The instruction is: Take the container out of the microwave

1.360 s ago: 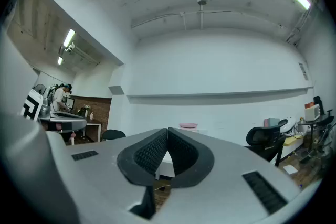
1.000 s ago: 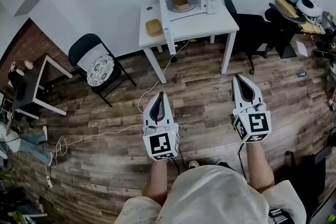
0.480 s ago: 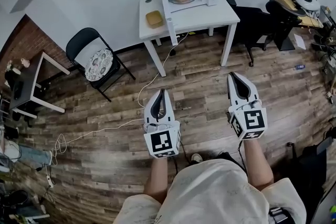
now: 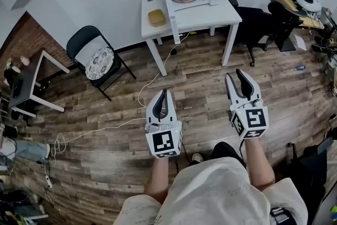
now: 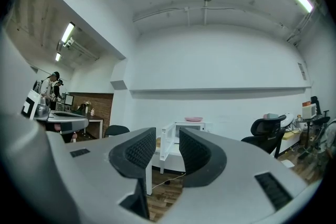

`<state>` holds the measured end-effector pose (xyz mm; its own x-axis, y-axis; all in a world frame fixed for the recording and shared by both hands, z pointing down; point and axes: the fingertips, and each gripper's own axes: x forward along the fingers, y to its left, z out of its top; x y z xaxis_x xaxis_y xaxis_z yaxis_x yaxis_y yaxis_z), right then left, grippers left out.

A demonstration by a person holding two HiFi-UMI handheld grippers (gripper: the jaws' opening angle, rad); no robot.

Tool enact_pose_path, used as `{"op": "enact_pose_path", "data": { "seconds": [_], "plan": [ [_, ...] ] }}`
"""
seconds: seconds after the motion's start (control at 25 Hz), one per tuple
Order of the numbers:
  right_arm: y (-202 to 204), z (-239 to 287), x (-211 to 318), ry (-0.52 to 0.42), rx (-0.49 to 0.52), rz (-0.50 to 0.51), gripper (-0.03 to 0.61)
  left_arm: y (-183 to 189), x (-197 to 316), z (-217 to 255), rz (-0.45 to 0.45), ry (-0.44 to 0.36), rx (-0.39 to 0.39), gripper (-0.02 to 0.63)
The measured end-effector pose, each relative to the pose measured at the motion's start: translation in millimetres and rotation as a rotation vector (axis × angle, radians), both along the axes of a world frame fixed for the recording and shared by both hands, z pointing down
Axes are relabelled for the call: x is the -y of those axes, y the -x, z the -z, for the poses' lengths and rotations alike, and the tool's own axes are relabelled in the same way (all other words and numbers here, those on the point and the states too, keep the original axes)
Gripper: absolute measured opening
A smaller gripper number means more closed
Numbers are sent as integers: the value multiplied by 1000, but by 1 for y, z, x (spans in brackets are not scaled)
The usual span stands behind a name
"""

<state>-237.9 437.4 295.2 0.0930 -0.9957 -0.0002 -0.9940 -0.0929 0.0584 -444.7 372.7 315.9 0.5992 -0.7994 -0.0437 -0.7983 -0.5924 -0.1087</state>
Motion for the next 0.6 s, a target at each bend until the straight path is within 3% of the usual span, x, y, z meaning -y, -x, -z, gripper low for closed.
{"op": "enact_pose_path", "data": {
  "seconds": [0.4, 0.6],
  "plan": [
    [-27, -12, 18, -2, 16, 5, 153, -25, 16, -11, 3, 3, 16, 8],
    [-66, -15, 44, -1, 16, 8, 153, -65, 45, -14, 11, 9, 23, 8]
  ]
}}
